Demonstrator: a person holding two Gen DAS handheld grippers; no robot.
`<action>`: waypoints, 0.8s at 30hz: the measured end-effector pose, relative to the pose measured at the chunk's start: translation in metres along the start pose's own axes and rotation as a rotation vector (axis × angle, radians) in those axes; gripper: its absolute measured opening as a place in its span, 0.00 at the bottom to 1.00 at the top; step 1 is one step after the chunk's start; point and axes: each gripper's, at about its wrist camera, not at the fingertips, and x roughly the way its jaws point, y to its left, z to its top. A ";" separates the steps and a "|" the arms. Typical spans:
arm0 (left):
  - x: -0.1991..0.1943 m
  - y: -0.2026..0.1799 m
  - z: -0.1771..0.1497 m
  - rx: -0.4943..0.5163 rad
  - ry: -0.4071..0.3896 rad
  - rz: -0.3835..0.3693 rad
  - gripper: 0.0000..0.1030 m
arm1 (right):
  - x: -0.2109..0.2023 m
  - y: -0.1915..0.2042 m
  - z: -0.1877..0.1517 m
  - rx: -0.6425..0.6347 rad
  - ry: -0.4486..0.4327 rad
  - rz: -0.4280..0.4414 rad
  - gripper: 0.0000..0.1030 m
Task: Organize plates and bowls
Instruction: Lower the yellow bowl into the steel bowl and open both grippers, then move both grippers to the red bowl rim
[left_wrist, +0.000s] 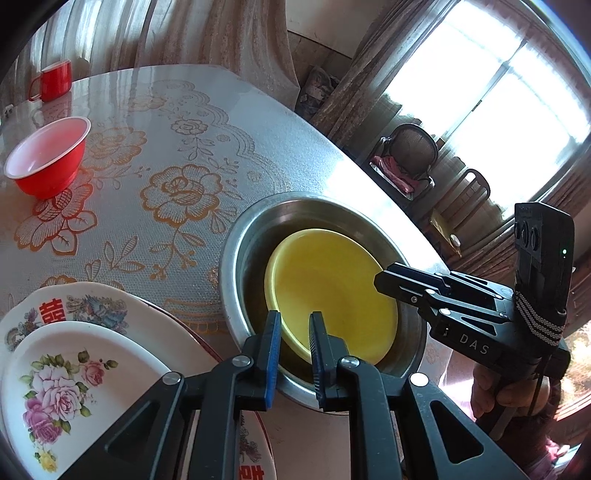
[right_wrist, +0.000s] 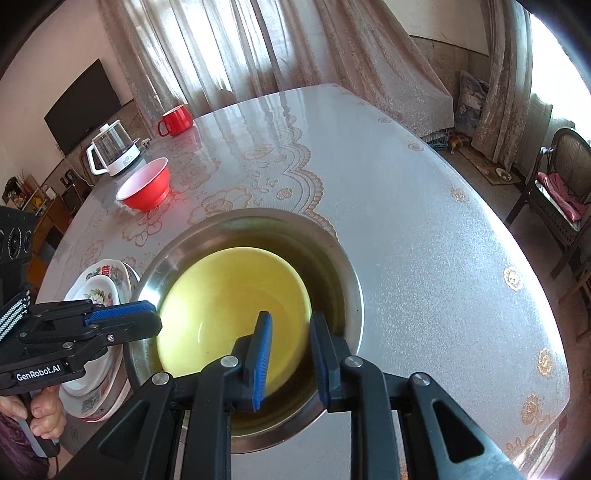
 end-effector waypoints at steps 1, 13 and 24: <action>0.000 0.000 0.000 0.000 -0.003 -0.001 0.15 | 0.000 0.002 0.000 -0.017 -0.002 -0.014 0.20; -0.008 0.004 -0.002 -0.001 -0.023 -0.023 0.16 | -0.005 0.011 0.010 -0.021 -0.043 -0.037 0.25; -0.029 0.037 0.002 -0.073 -0.055 -0.015 0.17 | 0.003 0.046 0.037 -0.020 -0.069 0.086 0.25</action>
